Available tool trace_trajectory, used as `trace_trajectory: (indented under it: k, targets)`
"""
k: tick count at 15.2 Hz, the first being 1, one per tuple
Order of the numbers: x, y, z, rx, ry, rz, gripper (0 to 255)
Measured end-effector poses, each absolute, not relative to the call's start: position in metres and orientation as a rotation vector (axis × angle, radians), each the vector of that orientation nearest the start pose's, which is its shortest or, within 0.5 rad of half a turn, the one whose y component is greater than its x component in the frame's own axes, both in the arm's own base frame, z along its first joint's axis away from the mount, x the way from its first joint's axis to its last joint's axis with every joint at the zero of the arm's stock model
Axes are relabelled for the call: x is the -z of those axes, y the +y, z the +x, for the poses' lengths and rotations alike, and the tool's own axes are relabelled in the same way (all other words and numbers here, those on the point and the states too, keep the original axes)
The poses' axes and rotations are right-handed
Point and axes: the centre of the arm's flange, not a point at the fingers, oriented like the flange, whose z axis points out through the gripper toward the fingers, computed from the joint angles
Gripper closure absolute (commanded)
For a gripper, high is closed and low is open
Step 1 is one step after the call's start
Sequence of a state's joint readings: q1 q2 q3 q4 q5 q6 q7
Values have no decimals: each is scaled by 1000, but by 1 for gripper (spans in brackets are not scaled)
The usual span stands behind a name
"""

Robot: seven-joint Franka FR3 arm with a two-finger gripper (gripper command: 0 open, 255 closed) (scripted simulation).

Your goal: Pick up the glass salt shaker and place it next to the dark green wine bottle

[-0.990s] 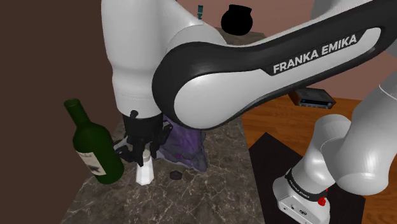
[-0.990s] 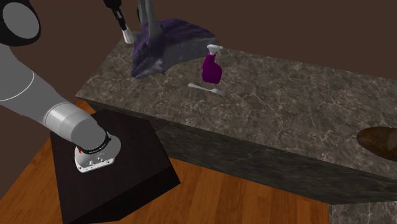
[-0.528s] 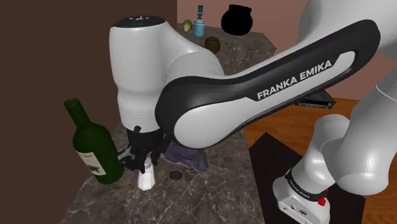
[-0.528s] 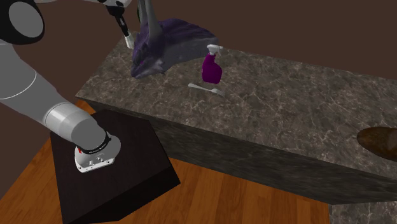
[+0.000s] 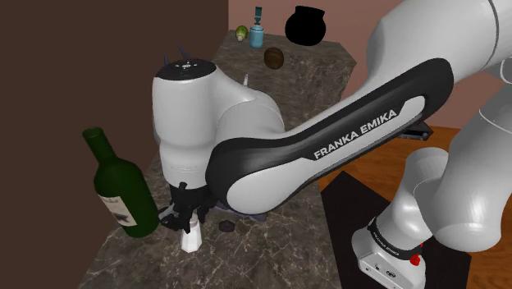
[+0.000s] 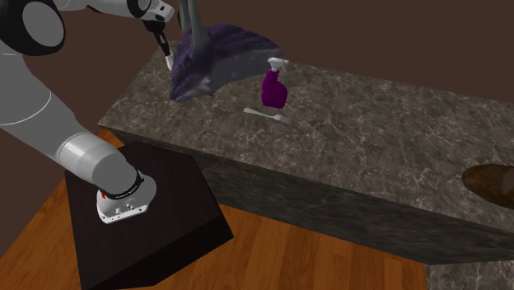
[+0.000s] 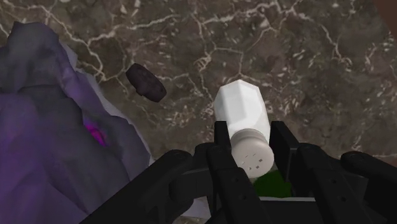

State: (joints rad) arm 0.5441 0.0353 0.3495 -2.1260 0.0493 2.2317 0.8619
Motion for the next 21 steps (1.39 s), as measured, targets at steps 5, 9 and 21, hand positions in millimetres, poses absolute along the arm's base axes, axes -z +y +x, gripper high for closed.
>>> trace_trajectory:
  k: [5,9,21]
  targets:
    - [-378,432,348,10,-3,-3052,255]
    - [-378,433,347,15,-4,-3049,255]
    - [-404,432,349,11,-4,-3051,0]
